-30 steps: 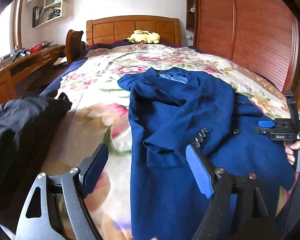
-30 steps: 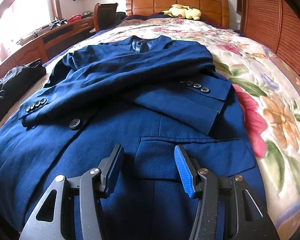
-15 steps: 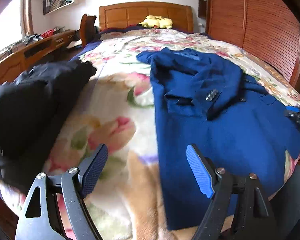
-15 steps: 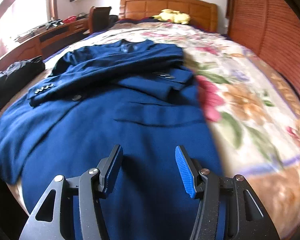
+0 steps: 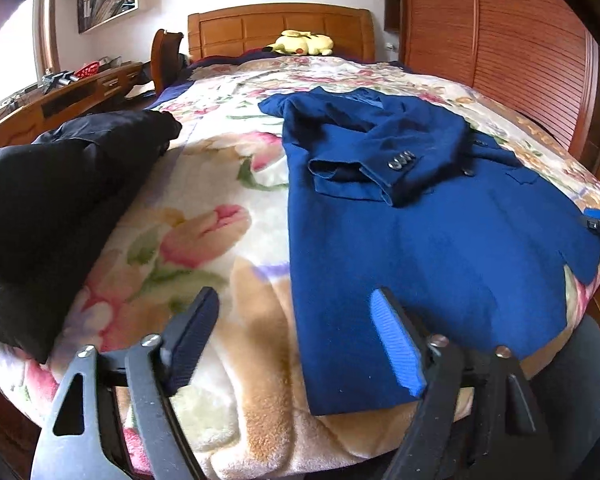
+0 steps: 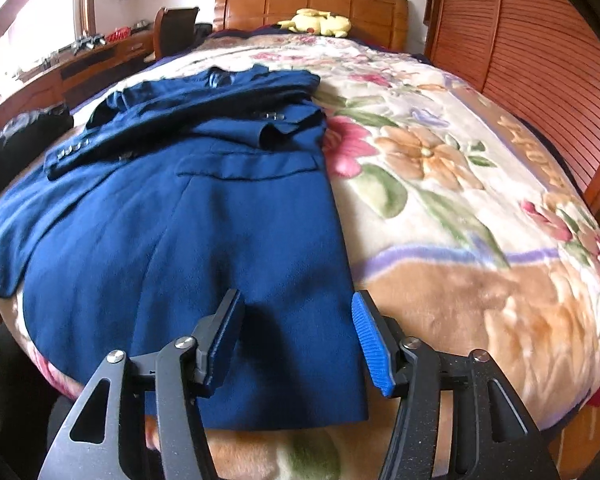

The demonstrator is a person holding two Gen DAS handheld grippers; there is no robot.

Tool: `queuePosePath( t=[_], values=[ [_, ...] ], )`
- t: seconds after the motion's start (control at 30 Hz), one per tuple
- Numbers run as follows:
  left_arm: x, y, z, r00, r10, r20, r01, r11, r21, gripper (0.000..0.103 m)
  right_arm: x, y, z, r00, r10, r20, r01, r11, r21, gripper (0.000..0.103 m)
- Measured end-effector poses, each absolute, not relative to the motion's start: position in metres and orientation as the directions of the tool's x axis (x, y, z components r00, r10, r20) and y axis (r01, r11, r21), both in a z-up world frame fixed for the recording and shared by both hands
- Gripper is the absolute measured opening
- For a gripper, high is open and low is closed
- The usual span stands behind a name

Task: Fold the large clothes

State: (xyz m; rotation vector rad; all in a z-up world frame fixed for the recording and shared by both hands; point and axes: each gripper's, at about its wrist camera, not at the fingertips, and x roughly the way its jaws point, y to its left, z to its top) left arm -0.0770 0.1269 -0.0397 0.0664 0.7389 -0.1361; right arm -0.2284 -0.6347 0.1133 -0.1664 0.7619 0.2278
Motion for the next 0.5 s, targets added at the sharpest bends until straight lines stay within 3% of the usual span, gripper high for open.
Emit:
queuePosePath(
  t=[0.13, 0.5],
  values=[
    [-0.075, 0.129, -0.0447, 0.723, -0.134, -0.678, 0.16, 0.987, -0.025, 0.064, -0.2292, -0.639, 0.1133, 0.693, 0.159, -0.703, -0.258, 0.966, -0.036, 0.061],
    [-0.0818, 0.1342, -0.0493, 0.714, -0.173, -0.679, 0.157, 0.984, -0.085, 0.06, -0.2306, -0.6419, 0.1085, 0.68, 0.204, -0.705, -0.275, 0.961, 0.013, 0.062]
  ],
)
